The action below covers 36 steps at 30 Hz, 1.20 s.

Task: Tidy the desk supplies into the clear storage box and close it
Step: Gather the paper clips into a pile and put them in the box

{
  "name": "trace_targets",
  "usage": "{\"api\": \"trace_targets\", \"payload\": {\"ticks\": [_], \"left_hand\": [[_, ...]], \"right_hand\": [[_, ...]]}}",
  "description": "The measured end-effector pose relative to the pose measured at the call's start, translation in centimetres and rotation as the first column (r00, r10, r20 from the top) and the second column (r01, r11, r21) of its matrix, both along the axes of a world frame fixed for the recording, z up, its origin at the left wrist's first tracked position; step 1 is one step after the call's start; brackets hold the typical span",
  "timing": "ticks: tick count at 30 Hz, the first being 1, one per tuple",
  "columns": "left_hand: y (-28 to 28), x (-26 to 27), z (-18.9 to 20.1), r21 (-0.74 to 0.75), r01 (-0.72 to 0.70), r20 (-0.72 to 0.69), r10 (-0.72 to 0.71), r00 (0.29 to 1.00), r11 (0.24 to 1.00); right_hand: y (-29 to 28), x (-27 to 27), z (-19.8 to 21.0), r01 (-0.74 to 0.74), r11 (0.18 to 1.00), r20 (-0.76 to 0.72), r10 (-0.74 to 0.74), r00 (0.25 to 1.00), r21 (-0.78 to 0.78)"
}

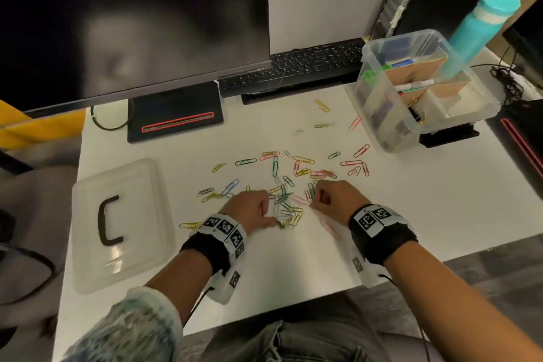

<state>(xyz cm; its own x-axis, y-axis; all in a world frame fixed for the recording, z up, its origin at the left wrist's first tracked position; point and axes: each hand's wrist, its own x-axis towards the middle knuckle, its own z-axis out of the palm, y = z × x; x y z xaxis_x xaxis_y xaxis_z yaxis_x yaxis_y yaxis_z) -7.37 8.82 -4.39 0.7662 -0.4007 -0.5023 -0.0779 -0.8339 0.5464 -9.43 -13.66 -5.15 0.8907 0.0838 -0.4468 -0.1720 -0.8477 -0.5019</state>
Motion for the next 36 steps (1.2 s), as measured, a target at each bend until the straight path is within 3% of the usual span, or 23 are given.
{"api": "trace_targets", "payload": {"ticks": [3,5,8,10,12,15,20,22,25,27,32,36], "left_hand": [[1.9,0.4,0.6,-0.003,-0.053,0.081,0.053,0.995,0.999],[4.5,0.0,0.8,0.039,-0.111,0.121,0.106,0.987,0.993],[8.7,-1.4,0.6,0.228,-0.125,0.107,0.103,0.989,0.966],[10.3,-2.3,0.2,0.306,-0.114,0.099,0.087,0.991,0.945],[10.6,-2.7,-0.3,0.239,-0.161,0.103,0.139,0.985,0.958],[9.4,-1.7,-0.8,0.094,-0.206,0.124,0.194,0.973,0.974],[5.5,0.3,-0.7,-0.149,-0.235,0.112,0.252,0.961,0.961],[5.9,1.0,0.1,-0.178,-0.27,0.189,0.302,0.934,0.946],[9.3,1.2,1.2,-0.098,-0.347,0.351,0.359,0.865,0.933],[11.9,0.5,1.4,-0.008,-0.372,0.384,0.347,0.856,0.928],[15.1,-1.8,0.9,0.204,-0.313,0.375,0.221,0.9,0.928],[13.9,-5.1,1.3,0.376,-0.124,0.371,-0.026,0.928,0.918]], "right_hand": [[-1.1,-1.3,0.2,0.165,0.986,0.07,-0.166,0.984,0.02],[-2.1,-2.5,0.6,0.167,0.986,-0.071,-0.167,0.983,0.003],[-2.3,-3.7,0.9,0.028,0.995,-0.343,-0.06,0.937,-0.095],[-1.8,-3.6,0.7,0.023,0.995,-0.357,-0.056,0.932,-0.097],[-0.8,-2.8,0.4,0.147,0.989,-0.33,-0.144,0.933,-0.015],[1.0,-1.0,0.2,0.404,0.898,-0.348,-0.327,0.879,0.174],[2.7,1.3,0.0,0.372,0.902,-0.144,-0.347,0.927,0.218],[2.0,1.3,-0.1,0.343,0.915,0.0,-0.351,0.936,0.213],[0.2,0.8,-0.6,0.384,0.9,0.236,-0.427,0.873,0.207],[-0.9,0.2,-1.2,0.406,0.898,0.328,-0.44,0.836,0.169],[-2.3,-0.6,-2.3,0.409,0.912,0.396,-0.38,0.836,0.013],[-3.0,-0.1,-3.5,0.457,0.88,0.28,-0.41,0.868,-0.127]]}}
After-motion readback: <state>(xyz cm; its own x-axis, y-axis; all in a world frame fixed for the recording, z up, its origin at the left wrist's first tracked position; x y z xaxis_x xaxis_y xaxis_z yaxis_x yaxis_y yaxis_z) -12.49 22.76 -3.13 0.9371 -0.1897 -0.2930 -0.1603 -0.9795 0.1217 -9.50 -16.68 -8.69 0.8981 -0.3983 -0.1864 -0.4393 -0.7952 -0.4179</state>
